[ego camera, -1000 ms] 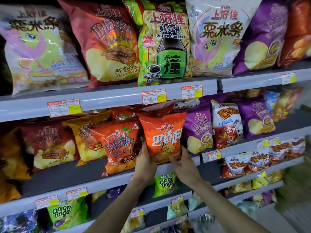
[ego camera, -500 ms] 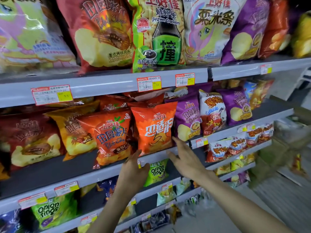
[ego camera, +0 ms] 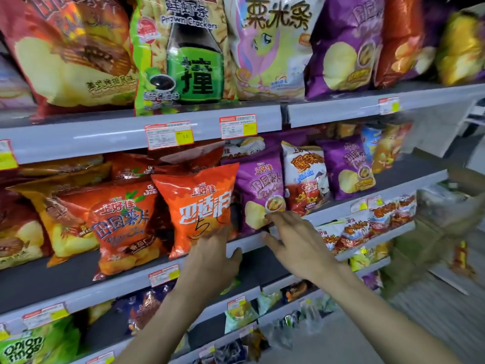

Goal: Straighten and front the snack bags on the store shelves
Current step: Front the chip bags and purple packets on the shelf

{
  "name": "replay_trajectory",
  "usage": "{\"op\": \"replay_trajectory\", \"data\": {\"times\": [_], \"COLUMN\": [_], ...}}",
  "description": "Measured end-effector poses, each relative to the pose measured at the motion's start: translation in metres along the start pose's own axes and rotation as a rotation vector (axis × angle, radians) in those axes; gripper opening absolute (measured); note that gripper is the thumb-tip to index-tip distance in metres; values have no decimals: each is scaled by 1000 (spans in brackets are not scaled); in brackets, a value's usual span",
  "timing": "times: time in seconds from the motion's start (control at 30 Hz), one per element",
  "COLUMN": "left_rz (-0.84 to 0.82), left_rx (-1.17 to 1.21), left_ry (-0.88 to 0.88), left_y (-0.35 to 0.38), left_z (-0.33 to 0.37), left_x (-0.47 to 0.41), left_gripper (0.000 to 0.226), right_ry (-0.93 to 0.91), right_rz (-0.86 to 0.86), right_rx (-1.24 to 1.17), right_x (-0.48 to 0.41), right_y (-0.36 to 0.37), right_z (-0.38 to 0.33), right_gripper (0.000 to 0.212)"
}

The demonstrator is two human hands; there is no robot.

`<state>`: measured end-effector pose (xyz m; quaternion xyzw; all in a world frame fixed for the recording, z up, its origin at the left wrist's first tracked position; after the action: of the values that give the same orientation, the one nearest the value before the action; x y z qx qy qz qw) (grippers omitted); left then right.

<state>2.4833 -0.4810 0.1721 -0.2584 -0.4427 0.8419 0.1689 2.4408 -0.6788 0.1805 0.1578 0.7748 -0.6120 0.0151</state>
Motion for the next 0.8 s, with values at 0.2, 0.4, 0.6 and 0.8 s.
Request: {"op": "replay_trajectory", "data": {"times": [0.2,0.4,0.6,0.8], "left_rz": [67,99,189,345], "left_rx": [-34,-106,65,440], "left_ry": [-36,-275,-551,-646], "left_y": [37,67,90,101], "left_z": [44,46,33,16], "left_x": [-54,-101,-141,-157], "left_gripper": [43,53,88,104], "right_ry": [-35,-13,46,219], "right_rz": [144,213,65,-186], "right_rx": [41,121,-146,-746], "right_x": [-35,-79,-124,-167], "right_y": [-27,-33,-20,4], "right_z": [80,154,200,224], "right_gripper": [45,52,72,113]}}
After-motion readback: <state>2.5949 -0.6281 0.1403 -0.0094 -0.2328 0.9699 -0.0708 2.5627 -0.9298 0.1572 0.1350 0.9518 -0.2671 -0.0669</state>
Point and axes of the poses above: each hand's wrist, its own x-axis away from the middle knuckle, its own y-axis out of the palm, z = x × y, the point moved 4 cm from there along -x, towards the middle knuckle, and after that the axes turned 9 degrees about y, right-handed, at the moved point
